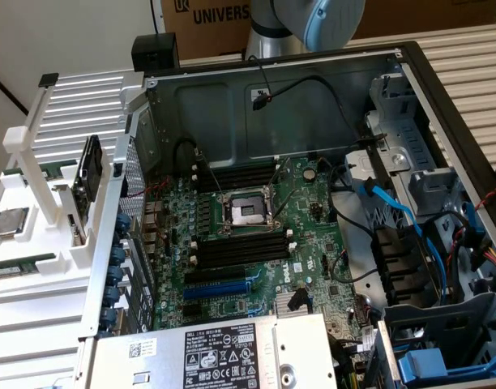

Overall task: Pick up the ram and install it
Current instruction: 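Pick up the ram and move it above insertion slot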

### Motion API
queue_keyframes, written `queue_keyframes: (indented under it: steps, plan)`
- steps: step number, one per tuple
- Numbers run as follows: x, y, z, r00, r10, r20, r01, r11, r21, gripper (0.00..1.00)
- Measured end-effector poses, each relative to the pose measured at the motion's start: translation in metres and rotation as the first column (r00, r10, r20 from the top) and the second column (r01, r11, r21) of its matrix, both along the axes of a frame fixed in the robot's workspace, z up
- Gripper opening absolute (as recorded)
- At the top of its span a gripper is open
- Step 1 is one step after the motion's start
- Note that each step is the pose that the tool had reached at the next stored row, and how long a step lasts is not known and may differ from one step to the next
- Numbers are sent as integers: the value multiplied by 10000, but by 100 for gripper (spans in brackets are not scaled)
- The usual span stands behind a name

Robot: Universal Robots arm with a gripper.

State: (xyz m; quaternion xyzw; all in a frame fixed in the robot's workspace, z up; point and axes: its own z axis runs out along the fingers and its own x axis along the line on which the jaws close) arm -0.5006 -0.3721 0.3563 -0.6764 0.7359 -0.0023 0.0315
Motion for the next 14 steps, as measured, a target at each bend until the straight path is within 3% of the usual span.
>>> queue_keyframes:
  steps: [3,5,6,7,9,14]
  plan:
    - [23,-4,-90,10000,-1,-2,1,10000,0,11]
    - [27,-6,-124,10000,0,-47,0,10000,0,11]
    - [28,-6,-136,10000,0,-89,0,10000,-1,11]
    - [30,-6,-157,9998,0,-216,0,10000,1,11]
    - [34,-7,-179,9994,0,-335,0,10000,1,11]
    - [77,-21,-267,9993,0,-374,0,10000,0,11]
